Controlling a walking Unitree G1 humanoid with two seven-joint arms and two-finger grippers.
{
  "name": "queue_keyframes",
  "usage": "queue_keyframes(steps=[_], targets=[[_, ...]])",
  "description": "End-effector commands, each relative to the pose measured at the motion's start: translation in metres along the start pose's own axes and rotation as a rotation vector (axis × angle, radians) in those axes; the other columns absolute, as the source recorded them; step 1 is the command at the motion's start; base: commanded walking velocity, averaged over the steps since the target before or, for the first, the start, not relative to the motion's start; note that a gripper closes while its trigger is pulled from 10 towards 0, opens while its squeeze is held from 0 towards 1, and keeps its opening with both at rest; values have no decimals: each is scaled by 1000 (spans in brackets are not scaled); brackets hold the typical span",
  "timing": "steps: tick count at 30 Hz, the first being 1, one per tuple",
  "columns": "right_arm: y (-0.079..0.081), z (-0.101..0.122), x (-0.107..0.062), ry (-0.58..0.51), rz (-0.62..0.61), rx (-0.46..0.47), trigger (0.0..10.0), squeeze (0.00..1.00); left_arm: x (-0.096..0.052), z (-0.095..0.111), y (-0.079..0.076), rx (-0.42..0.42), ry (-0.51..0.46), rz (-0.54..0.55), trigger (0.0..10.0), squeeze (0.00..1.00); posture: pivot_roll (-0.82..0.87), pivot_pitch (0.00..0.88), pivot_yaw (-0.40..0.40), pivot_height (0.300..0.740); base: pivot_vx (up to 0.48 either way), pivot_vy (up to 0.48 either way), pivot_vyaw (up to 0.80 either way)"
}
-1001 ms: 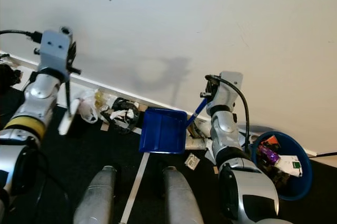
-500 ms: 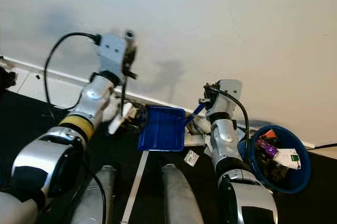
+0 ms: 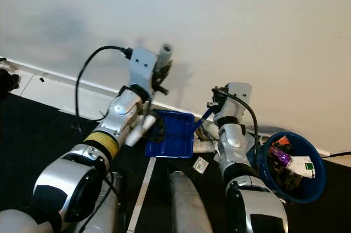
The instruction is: Sweep floor
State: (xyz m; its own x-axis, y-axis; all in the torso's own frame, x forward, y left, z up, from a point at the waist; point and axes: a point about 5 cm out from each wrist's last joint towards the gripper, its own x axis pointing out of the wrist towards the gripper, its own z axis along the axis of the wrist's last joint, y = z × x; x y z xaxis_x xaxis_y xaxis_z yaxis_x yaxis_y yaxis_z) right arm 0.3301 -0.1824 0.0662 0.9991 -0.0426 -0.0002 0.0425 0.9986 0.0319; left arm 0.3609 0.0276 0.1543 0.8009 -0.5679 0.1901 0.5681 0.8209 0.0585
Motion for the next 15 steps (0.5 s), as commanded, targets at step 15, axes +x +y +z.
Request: queue_keyframes(steps=[15], targets=[[3,-44,-25,229,-8,17,10000,0,37,78,-36,-196,-174,-89,10000,0,50,298,-38,740,0,0,0]])
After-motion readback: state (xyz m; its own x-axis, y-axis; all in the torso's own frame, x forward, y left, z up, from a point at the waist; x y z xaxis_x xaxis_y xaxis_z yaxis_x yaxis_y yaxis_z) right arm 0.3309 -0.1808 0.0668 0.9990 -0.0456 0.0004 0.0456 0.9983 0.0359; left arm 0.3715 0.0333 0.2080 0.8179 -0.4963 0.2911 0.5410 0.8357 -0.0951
